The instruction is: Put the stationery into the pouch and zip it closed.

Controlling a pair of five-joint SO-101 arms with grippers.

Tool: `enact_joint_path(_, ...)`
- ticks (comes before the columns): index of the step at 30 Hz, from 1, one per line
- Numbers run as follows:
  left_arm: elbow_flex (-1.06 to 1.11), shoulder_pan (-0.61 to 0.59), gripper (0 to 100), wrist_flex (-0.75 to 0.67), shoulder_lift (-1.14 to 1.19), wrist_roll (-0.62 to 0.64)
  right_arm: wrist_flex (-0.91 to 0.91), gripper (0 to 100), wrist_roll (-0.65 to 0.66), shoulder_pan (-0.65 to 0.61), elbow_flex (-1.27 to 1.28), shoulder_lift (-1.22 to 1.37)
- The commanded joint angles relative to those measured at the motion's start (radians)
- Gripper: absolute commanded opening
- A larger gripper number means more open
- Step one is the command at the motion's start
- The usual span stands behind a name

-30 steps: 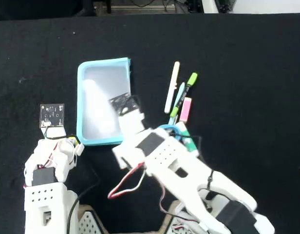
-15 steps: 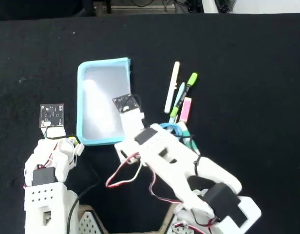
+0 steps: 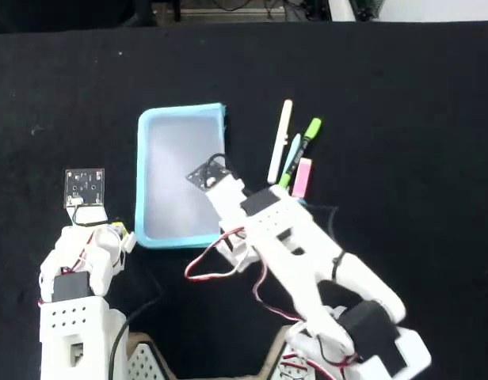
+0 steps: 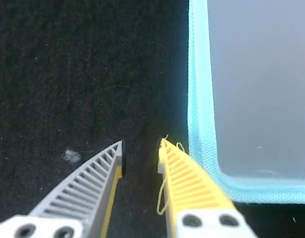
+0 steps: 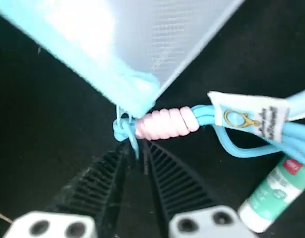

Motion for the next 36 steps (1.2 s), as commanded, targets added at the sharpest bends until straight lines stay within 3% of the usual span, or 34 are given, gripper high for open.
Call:
enact_joint_path(1, -0.018, -0.007, 13, -0.014, 0.002, 0.005, -0.035, 5.4, 0.026, -0.003, 0.024, -0.054)
enact_joint_path(6, -0.018, -0.007, 13, -0.014, 0.002, 0.003, -0.146, 20.9, -0.132, -0.064, 0.085, -0.025)
enact_joint_path(14, -0.018, -0.007, 13, -0.014, 0.002, 0.003, -0.19, 14.2, -0.153, -0.186, 0.091, -0.018)
enact_joint_path(22, -0.018, -0.007, 13, -0.014, 0.002, 0.003, -0.353, 14.5, -0.158, -0.086, 0.101, -0.018)
enact_joint_path(26, -0.018, -0.007, 13, -0.014, 0.002, 0.003, -0.41, 15.6, -0.27, -0.04, 0.05, -0.018)
enact_joint_path(31, -0.018, -0.007, 13, -0.014, 0.002, 0.002, -0.318, 26.7, -0.356, -0.038, 0.001, -0.024)
enact_joint_path(36, -0.018, -0.007, 13, -0.014, 0.002, 0.002, -0.146, 26.8, -0.258, -0.041, -0.087, -0.022)
